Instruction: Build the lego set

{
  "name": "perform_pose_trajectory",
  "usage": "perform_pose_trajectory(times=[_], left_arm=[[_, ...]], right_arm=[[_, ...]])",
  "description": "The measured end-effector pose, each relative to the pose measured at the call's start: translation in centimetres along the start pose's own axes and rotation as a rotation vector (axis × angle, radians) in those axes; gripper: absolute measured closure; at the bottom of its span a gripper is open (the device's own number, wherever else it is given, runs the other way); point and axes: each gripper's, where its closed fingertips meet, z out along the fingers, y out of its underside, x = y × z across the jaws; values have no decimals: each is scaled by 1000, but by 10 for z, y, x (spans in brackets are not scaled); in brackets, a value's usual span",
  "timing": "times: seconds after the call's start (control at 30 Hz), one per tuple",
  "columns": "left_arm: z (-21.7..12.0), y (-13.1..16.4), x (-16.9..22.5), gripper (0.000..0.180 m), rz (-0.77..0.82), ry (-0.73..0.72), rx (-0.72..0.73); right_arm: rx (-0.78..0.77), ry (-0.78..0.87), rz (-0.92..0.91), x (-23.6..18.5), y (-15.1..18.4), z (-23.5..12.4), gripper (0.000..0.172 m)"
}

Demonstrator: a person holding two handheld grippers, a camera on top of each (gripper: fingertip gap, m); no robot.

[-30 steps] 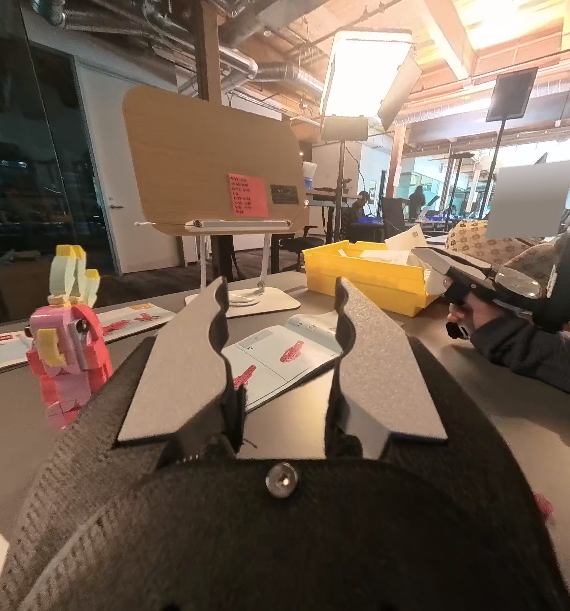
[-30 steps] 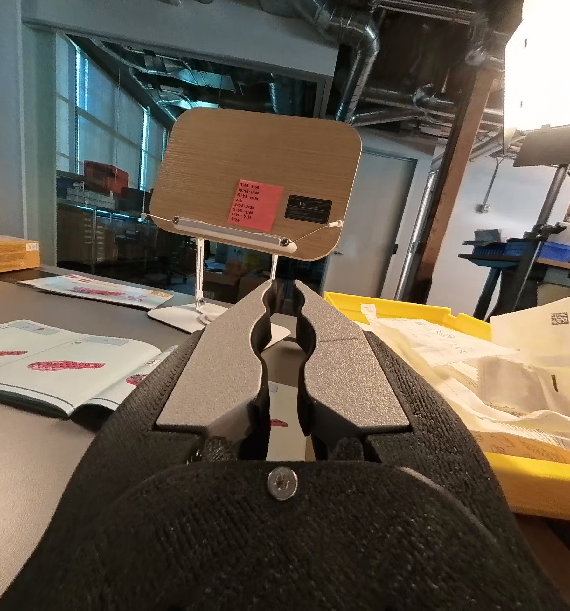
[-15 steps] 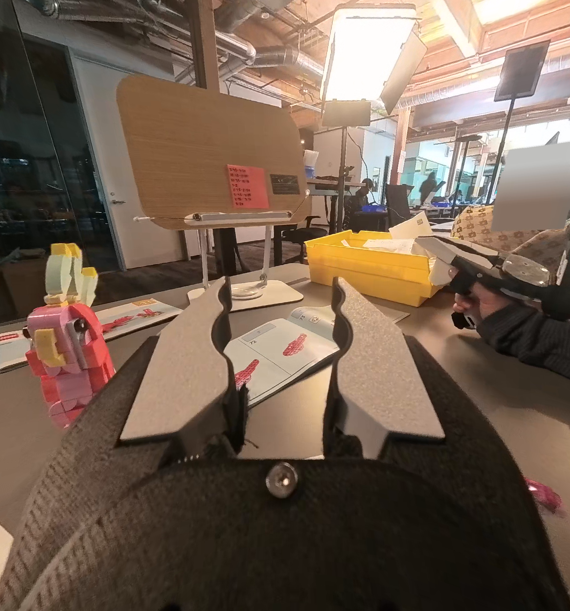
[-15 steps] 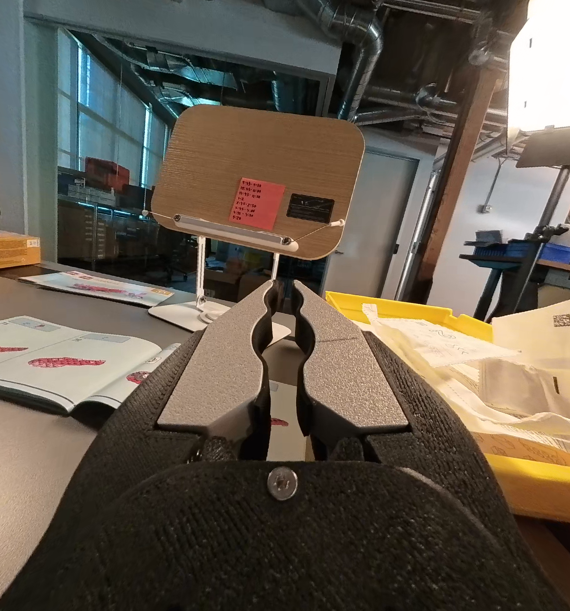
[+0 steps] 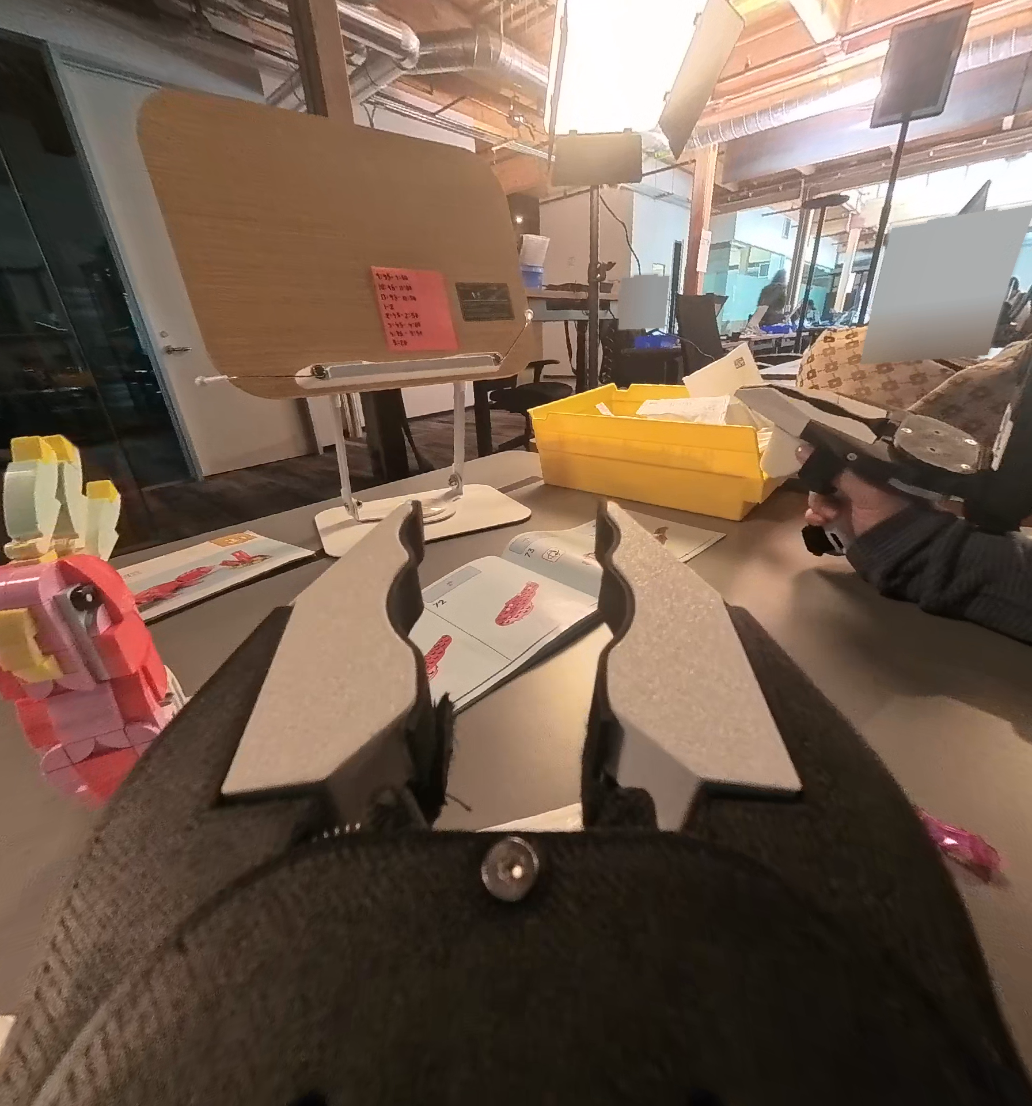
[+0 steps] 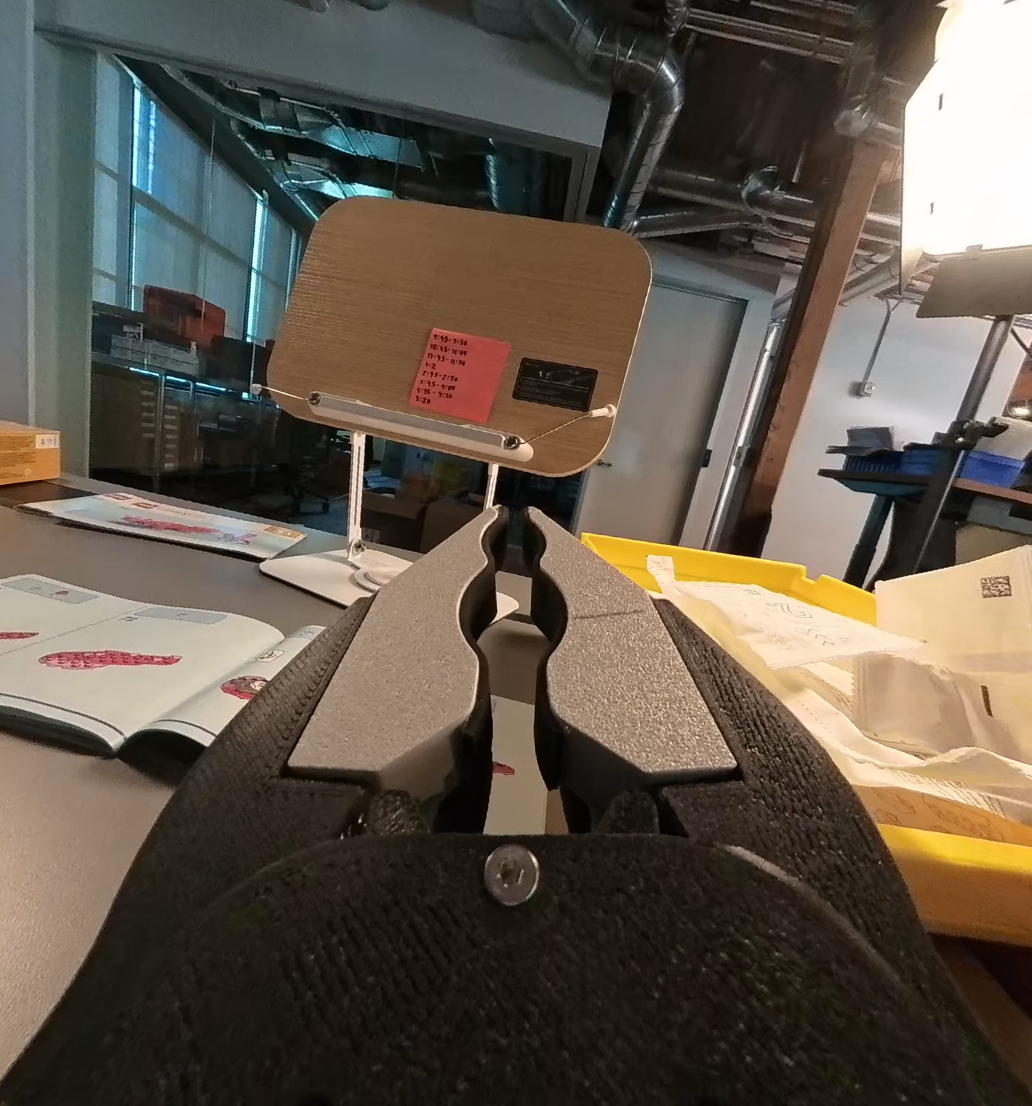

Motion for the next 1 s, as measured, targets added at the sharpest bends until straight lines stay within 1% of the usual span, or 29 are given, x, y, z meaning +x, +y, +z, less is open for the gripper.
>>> perform_pose_trajectory(times=[0.47,0.73,1.0], left_arm=[[2,2,2,124,1,9,-10],[3,6,5,125,56,6,-34],[4,6,4,126,60,5,-32]], right_arm=[[-2,-7,-11,-1,1,1,171],[-6,2,-25,0,1,0,171],[-25,17,-56,0,4,0,171]])
